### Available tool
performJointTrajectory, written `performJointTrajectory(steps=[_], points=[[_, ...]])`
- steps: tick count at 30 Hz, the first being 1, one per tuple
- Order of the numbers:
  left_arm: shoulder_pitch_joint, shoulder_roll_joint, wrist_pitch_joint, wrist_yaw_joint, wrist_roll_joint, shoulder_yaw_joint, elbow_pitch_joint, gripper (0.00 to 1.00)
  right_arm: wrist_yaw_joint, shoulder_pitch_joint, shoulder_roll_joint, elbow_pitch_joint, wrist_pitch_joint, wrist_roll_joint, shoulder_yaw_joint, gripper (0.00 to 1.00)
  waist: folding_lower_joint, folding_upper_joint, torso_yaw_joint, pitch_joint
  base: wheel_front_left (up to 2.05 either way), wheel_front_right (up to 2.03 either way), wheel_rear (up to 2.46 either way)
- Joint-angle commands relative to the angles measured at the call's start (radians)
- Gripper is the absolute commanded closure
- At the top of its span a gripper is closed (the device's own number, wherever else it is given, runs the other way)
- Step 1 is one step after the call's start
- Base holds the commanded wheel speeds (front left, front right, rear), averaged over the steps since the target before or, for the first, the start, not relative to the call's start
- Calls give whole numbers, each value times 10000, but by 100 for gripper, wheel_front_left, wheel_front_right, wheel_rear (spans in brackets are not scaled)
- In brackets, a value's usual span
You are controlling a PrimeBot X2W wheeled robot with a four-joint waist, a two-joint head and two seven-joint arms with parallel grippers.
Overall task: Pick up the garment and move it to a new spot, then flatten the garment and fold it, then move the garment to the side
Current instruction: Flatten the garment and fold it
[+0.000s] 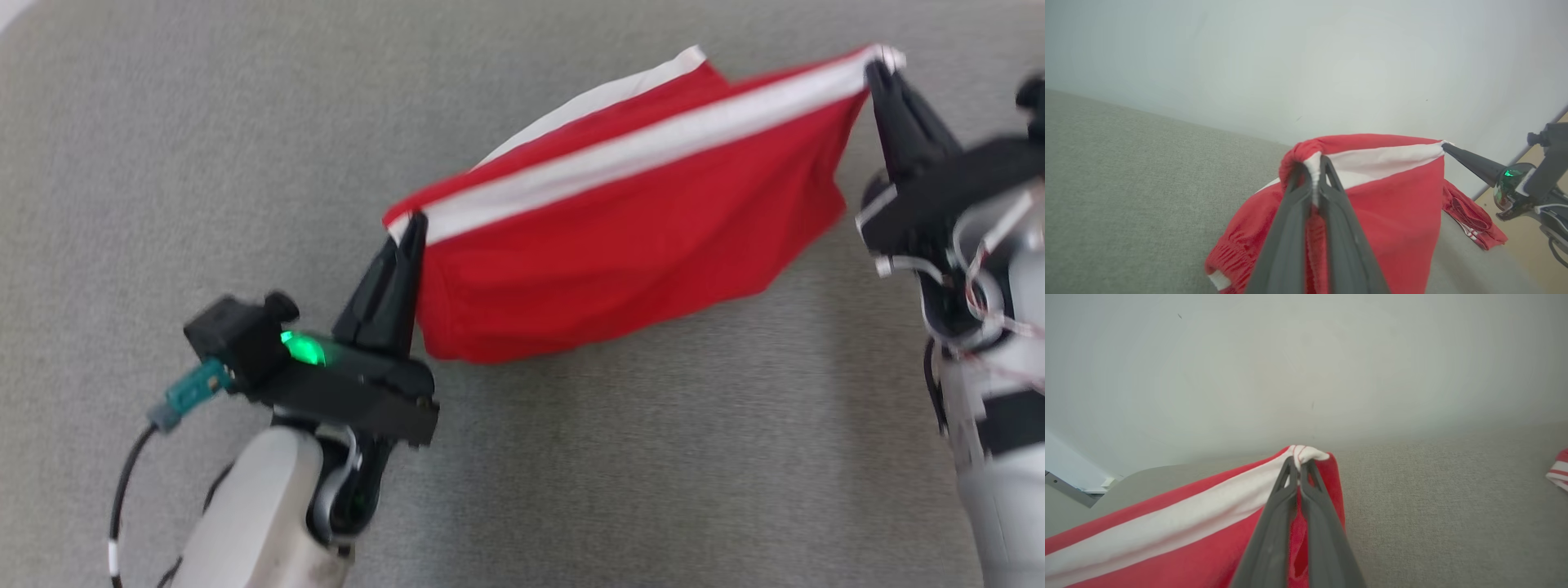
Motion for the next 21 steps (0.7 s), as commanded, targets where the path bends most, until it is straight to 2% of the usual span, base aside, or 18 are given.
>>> performJointTrajectory(steps=[1, 8, 15, 16, 17, 18, 21], points=[[-396, -54, -6, 12, -76, 57, 199, 100, 0, -580, 14, 466, -22, -186, 137, 100, -3, -1, 662, 715, 0, 0, 0], [-1593, -184, -5, 12, -306, -21, 1286, 100, 0, -2795, 237, 3052, -403, -965, 610, 100, -3, -1, 1079, 1291, 0, 0, 0], [-2092, -303, -5, 11, -353, -230, 1967, 100, 0, -3944, 451, 5033, -1156, -1305, 995, 98, -3, -1, 1276, 1480, 0, 0, 0], [-2134, -314, -5, 11, -328, -272, 2058, 74, 0, -4032, 454, 5248, -1273, -1302, 1049, 70, -3, -1, 1286, 1460, 0, 0, 0], [-2179, -304, -7, 11, -233, -303, 2108, 20, 0, -4081, 471, 5402, -1391, -1301, 1168, 19, -3, -1, 1282, 1426, 0, 0, 0], [-2192, -292, -5, 11, -166, -290, 2136, 0, 0, -4092, 478, 5552, -1478, -1254, 1288, 0, -3, -1, 1262, 1372, 0, 0, 0], [-1998, -253, -5, 11, -56, -213, 2125, 0, 0, -4040, 321, 5806, -1797, -1093, 1705, 0, -3, -1, 1170, 1139, 0, 0, 0]])
